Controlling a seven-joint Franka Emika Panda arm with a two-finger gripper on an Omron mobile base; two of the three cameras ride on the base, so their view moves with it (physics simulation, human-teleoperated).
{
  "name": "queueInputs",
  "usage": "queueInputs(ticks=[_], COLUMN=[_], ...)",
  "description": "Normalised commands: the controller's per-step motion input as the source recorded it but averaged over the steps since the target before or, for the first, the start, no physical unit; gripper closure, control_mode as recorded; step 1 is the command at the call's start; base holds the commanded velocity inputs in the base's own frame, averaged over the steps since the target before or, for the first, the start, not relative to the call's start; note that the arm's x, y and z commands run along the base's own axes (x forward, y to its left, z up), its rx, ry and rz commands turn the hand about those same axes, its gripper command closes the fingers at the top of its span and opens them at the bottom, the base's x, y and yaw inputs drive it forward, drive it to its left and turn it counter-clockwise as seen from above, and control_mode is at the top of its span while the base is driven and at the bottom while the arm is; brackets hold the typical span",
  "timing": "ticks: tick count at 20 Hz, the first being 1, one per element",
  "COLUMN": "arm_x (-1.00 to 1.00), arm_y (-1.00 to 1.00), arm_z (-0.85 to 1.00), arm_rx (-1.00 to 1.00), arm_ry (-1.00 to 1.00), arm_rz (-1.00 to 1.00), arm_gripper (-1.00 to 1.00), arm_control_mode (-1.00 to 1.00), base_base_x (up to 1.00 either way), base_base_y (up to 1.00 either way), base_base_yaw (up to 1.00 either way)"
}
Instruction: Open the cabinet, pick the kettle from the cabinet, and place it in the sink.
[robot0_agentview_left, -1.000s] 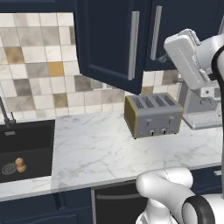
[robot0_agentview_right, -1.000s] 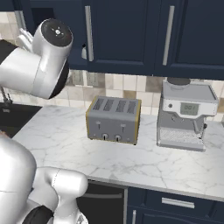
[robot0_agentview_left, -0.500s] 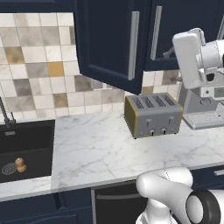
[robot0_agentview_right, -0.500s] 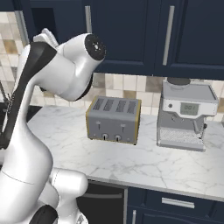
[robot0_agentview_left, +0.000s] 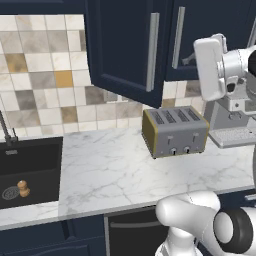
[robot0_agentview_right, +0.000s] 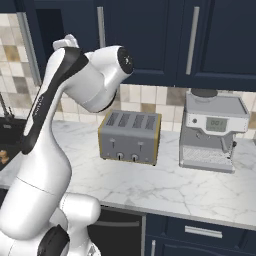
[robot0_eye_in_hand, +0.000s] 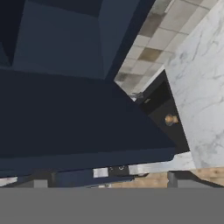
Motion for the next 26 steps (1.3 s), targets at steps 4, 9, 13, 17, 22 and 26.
queueInputs(ticks=[4,9,13,17,22,26], arm_x=[0.37,0.37,0.33,0.30,0.26,0.24], arm_y=[0.00,0.07,0.15,0.22,0.20,0.17], arm_z=[-0.01,-0.04,-0.03,-0.02,-0.01,0.00], arm_rx=[0.10,0.06,0.02,0.00,0.02,0.04], arm_ry=[0.05,0.01,0.00,0.00,0.00,0.00], arm_rz=[0.07,0.05,0.03,0.00,0.00,0.00], arm_gripper=[-1.00,-1.00,-1.00,-1.00,-1.00,-1.00], arm_control_mode=[-1.00,-1.00,-1.00,-1.00,-1.00,-1.00], base_base_x=[0.00,0.00,0.00,0.00,0.00,0.00], base_base_y=[0.00,0.00,0.00,0.00,0.00,0.00], base_base_yaw=[0.00,0.00,0.00,0.00,0.00,0.00])
